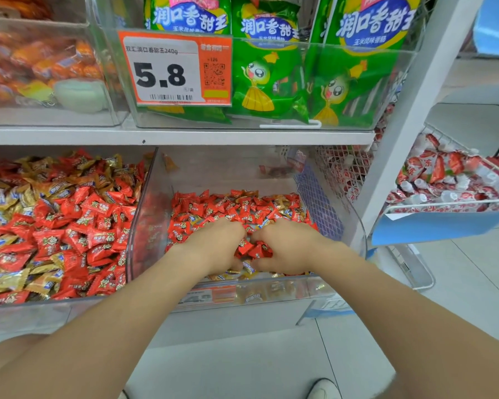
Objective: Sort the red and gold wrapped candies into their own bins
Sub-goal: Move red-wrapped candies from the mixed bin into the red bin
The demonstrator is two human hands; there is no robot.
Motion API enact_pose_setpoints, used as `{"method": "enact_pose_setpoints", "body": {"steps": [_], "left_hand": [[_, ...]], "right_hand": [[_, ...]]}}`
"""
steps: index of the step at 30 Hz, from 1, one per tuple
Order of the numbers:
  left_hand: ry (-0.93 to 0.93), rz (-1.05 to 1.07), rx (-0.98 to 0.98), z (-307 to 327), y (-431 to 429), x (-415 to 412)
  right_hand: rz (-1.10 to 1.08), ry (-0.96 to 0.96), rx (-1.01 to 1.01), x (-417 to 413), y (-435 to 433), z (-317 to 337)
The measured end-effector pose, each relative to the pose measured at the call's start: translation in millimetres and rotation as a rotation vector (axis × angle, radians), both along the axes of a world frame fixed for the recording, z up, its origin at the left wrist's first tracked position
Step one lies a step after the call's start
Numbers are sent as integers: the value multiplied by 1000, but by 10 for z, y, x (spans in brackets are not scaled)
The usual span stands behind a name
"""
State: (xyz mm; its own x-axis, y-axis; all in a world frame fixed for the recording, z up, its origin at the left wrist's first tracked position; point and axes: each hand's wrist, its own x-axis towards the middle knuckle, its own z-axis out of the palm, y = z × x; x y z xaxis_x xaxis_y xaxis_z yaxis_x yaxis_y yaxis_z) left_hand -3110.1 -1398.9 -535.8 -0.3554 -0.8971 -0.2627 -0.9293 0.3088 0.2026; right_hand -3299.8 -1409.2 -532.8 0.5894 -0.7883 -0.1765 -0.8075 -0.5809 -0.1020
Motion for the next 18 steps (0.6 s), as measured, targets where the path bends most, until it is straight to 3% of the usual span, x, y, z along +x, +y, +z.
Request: {"method": "enact_pose_setpoints", "body": {"steps": [4, 14, 18], "left_hand": [[23, 18, -14, -23, 6, 26], [324, 221, -193, 342, 247, 117], [612, 312, -64, 596, 492, 201]], "right_hand": [[-39, -30, 64, 6, -7, 16], [-262, -600, 237, -136, 107, 438], [-352, -787, 365, 12, 233, 614]]}}
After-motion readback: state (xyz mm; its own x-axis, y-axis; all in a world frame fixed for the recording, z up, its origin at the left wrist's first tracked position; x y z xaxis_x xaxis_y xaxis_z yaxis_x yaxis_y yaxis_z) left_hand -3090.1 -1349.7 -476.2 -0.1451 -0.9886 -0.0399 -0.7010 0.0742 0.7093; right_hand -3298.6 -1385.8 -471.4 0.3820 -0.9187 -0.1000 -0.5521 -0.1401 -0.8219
